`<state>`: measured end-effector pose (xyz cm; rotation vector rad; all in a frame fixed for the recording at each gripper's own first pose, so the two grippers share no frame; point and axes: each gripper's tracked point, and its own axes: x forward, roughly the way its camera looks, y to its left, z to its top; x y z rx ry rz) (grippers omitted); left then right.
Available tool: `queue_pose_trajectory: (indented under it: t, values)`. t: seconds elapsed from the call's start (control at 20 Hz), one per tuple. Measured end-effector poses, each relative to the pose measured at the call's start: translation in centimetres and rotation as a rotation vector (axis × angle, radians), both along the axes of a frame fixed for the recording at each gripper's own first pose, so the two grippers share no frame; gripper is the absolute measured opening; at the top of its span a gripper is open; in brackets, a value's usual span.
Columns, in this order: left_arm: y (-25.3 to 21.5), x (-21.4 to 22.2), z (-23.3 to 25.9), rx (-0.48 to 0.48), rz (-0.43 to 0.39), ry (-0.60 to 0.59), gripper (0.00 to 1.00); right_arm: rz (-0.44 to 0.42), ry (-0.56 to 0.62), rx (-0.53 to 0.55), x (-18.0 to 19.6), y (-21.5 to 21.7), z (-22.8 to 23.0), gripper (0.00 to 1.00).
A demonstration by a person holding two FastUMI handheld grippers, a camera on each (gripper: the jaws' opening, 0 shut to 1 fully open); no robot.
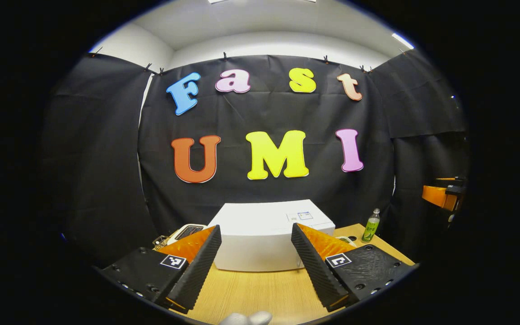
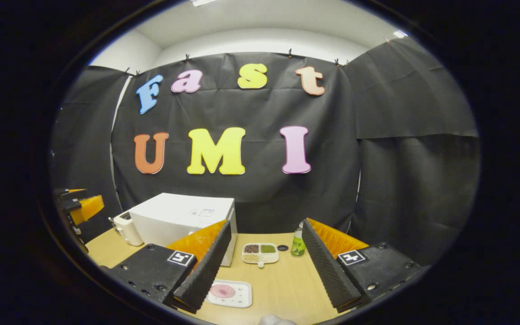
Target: Open the microwave oven with the left hand, put the food in, and close the microwave oven.
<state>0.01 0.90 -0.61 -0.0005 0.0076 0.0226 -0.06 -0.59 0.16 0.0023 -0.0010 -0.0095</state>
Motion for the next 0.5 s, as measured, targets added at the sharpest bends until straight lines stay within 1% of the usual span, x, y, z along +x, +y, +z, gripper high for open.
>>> queue_pose_trajectory:
  t: [0.25,0.5]
  values:
    - [-0.5,0.1,-0.2,-0.005,-0.003,-0.001,0.96,0.008,0.007,0.006,0.4,-0.1,-0.3,1.0]
    - [-1.9,1.4,-1.6,0.017,-0.008,0.001,0.96,0.013,0.009,0.02,0.6,-0.9,-0.6,1.0]
